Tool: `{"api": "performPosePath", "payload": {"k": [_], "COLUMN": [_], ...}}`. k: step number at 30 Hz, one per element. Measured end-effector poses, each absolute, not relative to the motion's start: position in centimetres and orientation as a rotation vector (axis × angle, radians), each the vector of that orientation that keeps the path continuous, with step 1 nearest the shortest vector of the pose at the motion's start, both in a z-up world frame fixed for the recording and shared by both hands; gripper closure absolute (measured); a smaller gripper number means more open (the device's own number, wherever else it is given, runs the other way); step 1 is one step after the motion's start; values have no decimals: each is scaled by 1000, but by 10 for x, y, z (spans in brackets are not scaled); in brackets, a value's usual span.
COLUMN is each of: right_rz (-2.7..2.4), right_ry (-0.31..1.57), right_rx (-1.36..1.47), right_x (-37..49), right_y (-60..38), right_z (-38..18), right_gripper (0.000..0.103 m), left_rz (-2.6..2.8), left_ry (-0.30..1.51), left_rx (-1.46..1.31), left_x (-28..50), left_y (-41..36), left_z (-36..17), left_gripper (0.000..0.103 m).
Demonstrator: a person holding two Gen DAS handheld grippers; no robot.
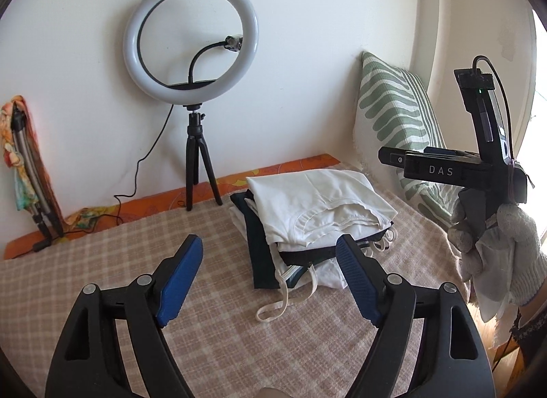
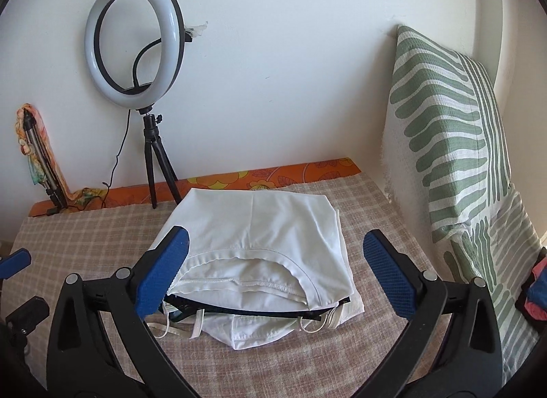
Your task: Fold small clothes
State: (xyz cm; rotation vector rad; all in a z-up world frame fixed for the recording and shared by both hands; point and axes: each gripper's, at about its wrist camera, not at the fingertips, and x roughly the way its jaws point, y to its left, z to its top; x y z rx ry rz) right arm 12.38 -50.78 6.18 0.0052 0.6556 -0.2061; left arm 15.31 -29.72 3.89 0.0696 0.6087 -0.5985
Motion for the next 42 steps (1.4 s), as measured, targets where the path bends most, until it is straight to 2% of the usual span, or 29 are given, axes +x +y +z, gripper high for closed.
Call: {"api": "performPosePath", "payload": {"k": [9, 13, 21, 42], "right_rz": [-175, -153, -148, -147], "right_ry": [611, 603, 603, 562], "right_rx": [30, 49, 73, 81], "right_x": [63, 40, 10, -5], "right_y": [-444, -419, -383, -353], "right_z": [75, 68, 41, 18], "right_gripper": [0, 0, 0, 0], "left_rz": [-564, -536, -496, -405], "left_ry": [561, 539, 543, 563], "left_rx": [73, 87, 128, 116], "left_x": [103, 83, 58, 51], "left_y": [-244, -222, -189, -156], "left_z": [53, 51, 30, -1], "left_gripper": [20, 10, 5, 4]}}
